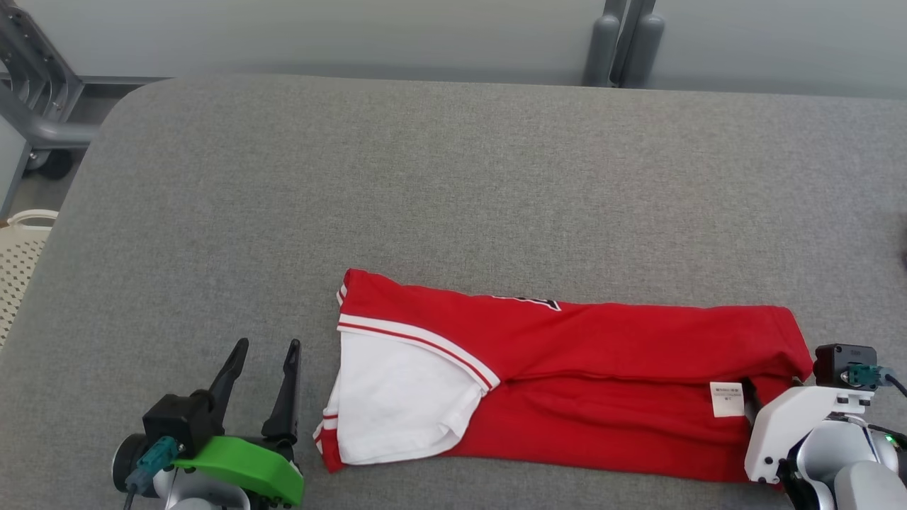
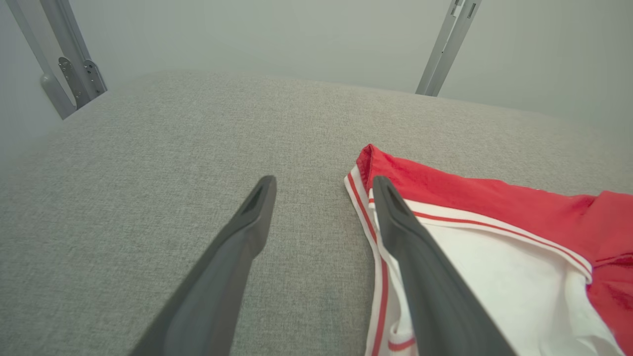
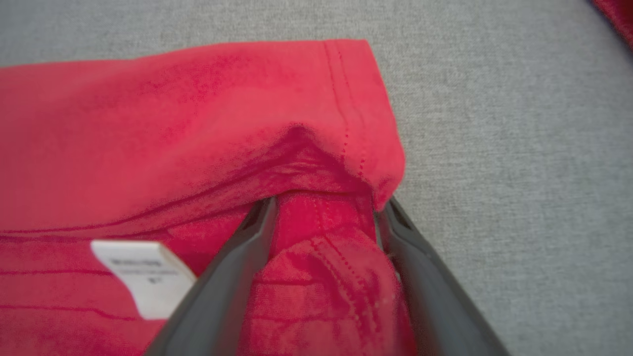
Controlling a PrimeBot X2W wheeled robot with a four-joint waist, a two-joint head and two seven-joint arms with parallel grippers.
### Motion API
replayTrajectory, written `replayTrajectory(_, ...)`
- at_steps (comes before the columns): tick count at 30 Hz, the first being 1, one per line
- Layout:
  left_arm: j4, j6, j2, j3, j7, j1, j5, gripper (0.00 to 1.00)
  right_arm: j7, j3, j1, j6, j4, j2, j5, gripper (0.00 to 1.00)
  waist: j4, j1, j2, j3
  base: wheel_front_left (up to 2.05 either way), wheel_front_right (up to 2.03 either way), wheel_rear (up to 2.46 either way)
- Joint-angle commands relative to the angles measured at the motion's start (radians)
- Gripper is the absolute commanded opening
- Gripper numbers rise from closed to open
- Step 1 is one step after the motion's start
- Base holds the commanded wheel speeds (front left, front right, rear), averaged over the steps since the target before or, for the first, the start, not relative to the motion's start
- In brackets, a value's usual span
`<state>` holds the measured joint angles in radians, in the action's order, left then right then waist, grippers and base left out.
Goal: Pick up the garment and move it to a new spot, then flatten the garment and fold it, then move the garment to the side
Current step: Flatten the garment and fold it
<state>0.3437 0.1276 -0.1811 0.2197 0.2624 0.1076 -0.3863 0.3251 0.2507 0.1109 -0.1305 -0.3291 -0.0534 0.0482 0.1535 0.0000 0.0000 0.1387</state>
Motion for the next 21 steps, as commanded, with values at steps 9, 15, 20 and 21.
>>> replayTrajectory(9, 0.004, 0.003, 0.0, -0.004, 0.002, -0.019, -0.007, 1.0, 0.123, 0.01, -0.125, 0.0, 0.316, 0.001, 0.028, 1.0, -0.018, 0.0, 0.0, -0.031, 0.0, 0.0, 0.0)
replayTrajectory(15, 0.001, 0.003, 0.002, 0.004, 0.002, -0.018, -0.005, 1.0, 0.158, 0.054, -0.127, 0.0, 0.424, 0.002, 0.022, 1.0, -0.023, 0.0, 0.0, -0.033, 0.0, 0.0, 0.0)
replayTrajectory(20, 0.002, 0.003, -0.002, 0.013, 0.002, -0.006, -0.008, 1.0, 0.129, 0.083, -0.076, 0.0, 0.369, 0.002, 0.024, 1.0, -0.014, 0.0, 0.0, -0.022, 0.0, 0.0, 0.0)
replayTrajectory(21, 0.002, 0.003, -0.004, 0.015, 0.002, -0.005, -0.01, 1.0, 0.12, 0.086, -0.066, 0.0, 0.353, 0.002, 0.022, 1.0, -0.011, 0.0, 0.0, -0.019, 0.0, 0.0, 0.0)
